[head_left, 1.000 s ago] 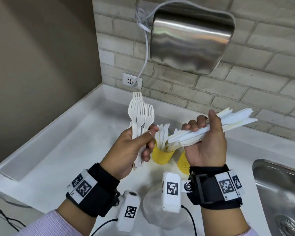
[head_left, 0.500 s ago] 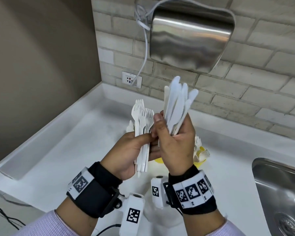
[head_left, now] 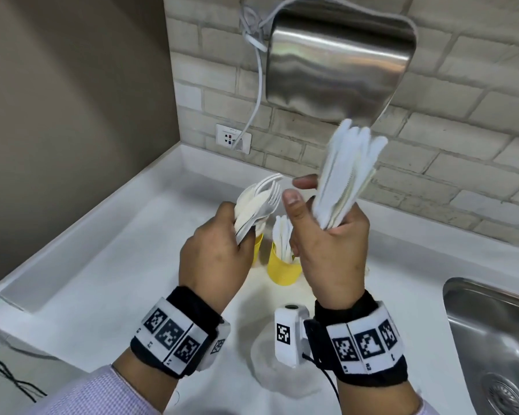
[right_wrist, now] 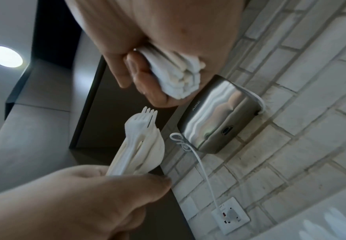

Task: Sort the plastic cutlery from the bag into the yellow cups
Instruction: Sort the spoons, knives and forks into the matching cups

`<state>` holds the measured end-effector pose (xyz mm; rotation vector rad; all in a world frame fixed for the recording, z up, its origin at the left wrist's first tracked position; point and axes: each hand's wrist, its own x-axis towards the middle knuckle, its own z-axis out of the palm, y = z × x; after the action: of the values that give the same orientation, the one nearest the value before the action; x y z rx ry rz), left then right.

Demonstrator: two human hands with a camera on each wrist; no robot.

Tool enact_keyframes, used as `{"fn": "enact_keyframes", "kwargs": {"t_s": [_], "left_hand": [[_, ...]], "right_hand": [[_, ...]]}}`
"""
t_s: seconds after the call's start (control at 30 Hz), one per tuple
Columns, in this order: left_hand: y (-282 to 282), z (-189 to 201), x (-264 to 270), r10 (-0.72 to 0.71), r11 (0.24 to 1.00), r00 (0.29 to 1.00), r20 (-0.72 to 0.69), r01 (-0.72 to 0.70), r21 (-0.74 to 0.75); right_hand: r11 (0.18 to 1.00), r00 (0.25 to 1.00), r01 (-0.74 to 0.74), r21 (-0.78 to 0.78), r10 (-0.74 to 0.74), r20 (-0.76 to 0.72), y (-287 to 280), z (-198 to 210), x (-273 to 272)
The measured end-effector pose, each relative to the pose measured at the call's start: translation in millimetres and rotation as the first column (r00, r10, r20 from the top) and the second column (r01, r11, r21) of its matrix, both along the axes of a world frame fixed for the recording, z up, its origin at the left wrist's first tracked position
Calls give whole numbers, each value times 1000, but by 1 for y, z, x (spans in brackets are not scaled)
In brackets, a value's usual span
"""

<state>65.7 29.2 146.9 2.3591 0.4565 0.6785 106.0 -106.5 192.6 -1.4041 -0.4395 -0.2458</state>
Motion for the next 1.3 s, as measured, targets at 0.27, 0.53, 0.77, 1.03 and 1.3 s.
{"fn": "enact_keyframes", "kwargs": {"t_s": [0.27, 0.53, 0.77, 1.03, 1.3], "left_hand": [[1, 5, -3, 16, 1000, 1000, 25, -16, 11], [0, 3, -3, 3, 998, 999, 46, -6, 64], [1, -1, -1, 19, 995, 998, 52, -24, 95], [9, -2, 1, 23, 989, 997, 74, -34, 143], [15, -7, 8, -40, 985, 992, 116, 19, 172]], "right_hand": [[961, 996, 78, -267, -62, 66, 9, -7, -1], [966, 1000, 3, -258, 5, 29, 11, -5, -2], [987, 999, 3, -161, -9, -38, 16, -8, -2], [995, 994, -56, -86, 48, -93, 15, -5, -1], [988, 974, 140, 60, -127, -186, 20, -12, 4]]}}
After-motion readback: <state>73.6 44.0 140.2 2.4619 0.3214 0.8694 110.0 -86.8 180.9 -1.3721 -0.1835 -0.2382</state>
